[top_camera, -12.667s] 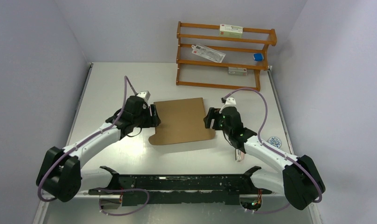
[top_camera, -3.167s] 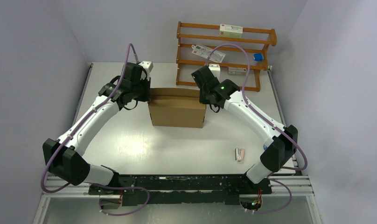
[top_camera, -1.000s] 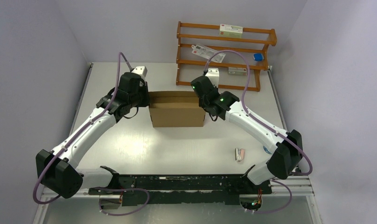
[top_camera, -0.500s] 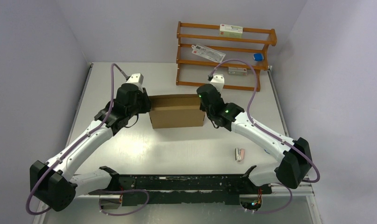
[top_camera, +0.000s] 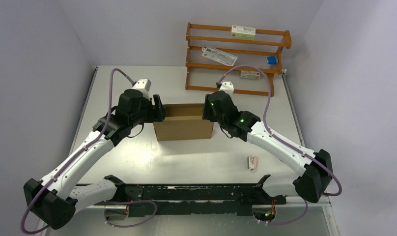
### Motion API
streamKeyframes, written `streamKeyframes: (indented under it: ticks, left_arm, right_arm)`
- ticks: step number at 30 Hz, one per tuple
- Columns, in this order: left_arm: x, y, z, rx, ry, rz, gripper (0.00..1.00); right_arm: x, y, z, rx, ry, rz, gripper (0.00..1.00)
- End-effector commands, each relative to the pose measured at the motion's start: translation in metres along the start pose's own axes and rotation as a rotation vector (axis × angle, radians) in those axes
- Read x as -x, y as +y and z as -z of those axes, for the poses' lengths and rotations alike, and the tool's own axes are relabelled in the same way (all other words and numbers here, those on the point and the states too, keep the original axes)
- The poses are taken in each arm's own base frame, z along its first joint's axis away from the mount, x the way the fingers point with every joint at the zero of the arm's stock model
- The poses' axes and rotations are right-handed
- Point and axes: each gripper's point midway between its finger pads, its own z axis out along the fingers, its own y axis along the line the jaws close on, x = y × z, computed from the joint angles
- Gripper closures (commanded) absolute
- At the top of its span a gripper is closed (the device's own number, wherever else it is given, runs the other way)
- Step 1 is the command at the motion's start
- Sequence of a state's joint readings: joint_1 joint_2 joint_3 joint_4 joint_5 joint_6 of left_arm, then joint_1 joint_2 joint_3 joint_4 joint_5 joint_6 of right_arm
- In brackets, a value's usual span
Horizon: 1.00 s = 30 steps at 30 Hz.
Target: Fold the paper box
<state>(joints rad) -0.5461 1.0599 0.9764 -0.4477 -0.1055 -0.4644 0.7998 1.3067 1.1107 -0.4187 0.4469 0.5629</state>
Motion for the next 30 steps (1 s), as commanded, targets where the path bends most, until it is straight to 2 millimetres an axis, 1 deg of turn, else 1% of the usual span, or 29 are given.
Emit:
streamKeyframes:
  ticks: [1,2,6,12,14,16,21,23,26,28,30]
  left_arm:
    - [0.026,-0.011,0.021,-0.037,-0.051,0.014,0.26]
    - [0.028,-0.010,0.022,-0.031,-0.055,0.018,0.25]
    - [0.031,-0.002,0.021,-0.015,-0.049,0.034,0.25]
    - [0.027,0.014,0.016,0.008,-0.023,0.093,0.26]
    - [0.027,0.017,0.014,0.004,-0.025,0.108,0.27]
    - [0.026,0.016,0.013,-0.012,-0.019,0.117,0.28]
    - [0.032,0.010,0.012,-0.040,-0.030,0.125,0.33]
    - [0.031,0.010,0.011,-0.041,-0.024,0.130,0.36]
    - [0.025,0.010,0.007,-0.045,-0.002,0.138,0.39]
    - [0.018,0.011,0.004,-0.047,0.017,0.147,0.43]
    - [0.012,0.011,0.003,-0.054,0.028,0.158,0.47]
  right_arm:
    - [0.027,0.016,0.018,0.079,-0.044,-0.075,0.39]
    - [0.031,0.016,0.018,0.082,-0.049,-0.088,0.36]
    - [0.039,0.017,0.019,0.098,-0.056,-0.126,0.30]
    - [0.047,0.002,0.017,0.053,-0.069,-0.212,0.30]
    - [0.048,-0.001,0.015,0.052,-0.070,-0.246,0.31]
    - [0.050,-0.003,0.014,0.054,-0.074,-0.278,0.33]
    - [0.056,-0.003,0.014,0.074,-0.090,-0.351,0.36]
    - [0.055,-0.004,0.013,0.070,-0.089,-0.372,0.38]
    - [0.050,-0.006,0.009,0.060,-0.075,-0.391,0.41]
    - [0.043,-0.005,0.007,0.067,-0.055,-0.395,0.43]
    - [0.033,-0.005,0.004,0.074,-0.030,-0.394,0.48]
